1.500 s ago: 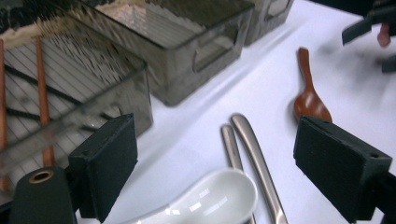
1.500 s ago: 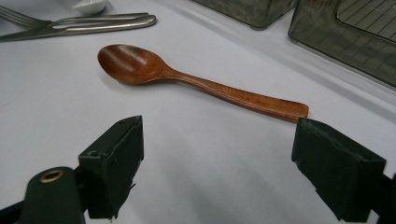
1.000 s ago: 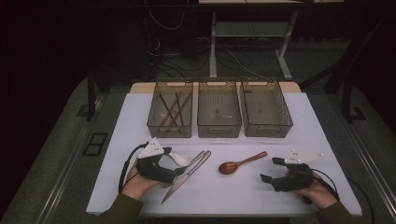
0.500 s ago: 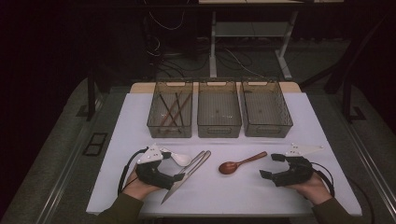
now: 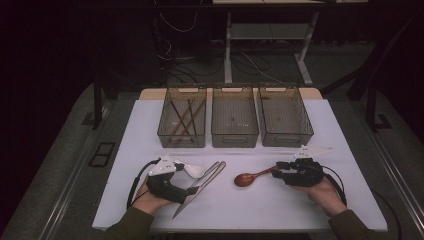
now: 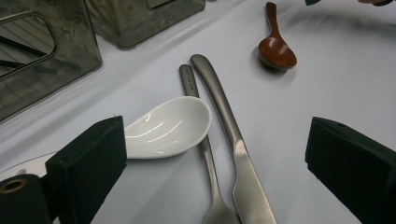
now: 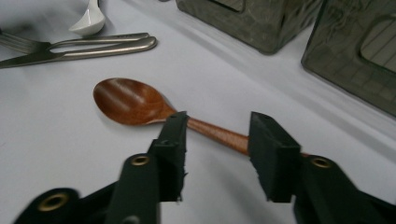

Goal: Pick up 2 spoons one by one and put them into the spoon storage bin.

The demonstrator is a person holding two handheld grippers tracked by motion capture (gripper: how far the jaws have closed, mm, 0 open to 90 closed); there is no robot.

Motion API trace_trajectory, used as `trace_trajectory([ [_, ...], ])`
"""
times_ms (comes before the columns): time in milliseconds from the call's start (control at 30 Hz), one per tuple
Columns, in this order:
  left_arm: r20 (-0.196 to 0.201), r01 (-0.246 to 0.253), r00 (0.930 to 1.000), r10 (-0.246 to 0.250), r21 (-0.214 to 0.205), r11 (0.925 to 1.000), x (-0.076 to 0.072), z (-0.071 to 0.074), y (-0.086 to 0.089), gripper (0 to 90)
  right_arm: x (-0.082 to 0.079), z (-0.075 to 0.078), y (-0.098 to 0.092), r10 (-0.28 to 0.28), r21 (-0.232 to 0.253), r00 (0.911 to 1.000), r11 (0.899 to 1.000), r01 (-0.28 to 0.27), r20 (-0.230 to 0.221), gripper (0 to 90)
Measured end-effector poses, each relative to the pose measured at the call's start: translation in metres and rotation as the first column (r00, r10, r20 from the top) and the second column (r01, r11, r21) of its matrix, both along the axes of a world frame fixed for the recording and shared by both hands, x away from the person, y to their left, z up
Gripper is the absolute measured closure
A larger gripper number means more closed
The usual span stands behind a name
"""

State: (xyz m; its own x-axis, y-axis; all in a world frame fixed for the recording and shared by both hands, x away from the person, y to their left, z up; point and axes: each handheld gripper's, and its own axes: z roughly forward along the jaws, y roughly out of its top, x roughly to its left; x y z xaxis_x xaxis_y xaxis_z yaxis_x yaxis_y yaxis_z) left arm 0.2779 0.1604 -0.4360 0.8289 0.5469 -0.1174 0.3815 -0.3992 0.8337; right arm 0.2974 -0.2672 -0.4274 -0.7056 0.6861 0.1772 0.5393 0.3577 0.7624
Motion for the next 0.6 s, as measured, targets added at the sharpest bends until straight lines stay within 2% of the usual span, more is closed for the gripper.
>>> trace_trajectory([
  [133,0.000,-0.003,1.0000,0.003,-0.002,1.0000,0.000,0.000,0.000,4.5,0.009,0.000,0.007,0.016,-0.008,0.9998,1.000,-0.016,0.010,75.5],
  [300,0.000,0.002,1.0000,-0.002,-0.008,1.0000,0.000,0.000,0.000,4.5,0.018,0.000,0.014,0.041,-0.013,0.9992,0.999,-0.041,-0.002,88.5],
  [600,-0.001,0.005,1.0000,-0.005,-0.009,0.9999,0.001,0.000,0.000,4.5,0.035,-0.012,0.029,0.060,-0.058,0.9970,0.996,-0.063,-0.048,89.4],
])
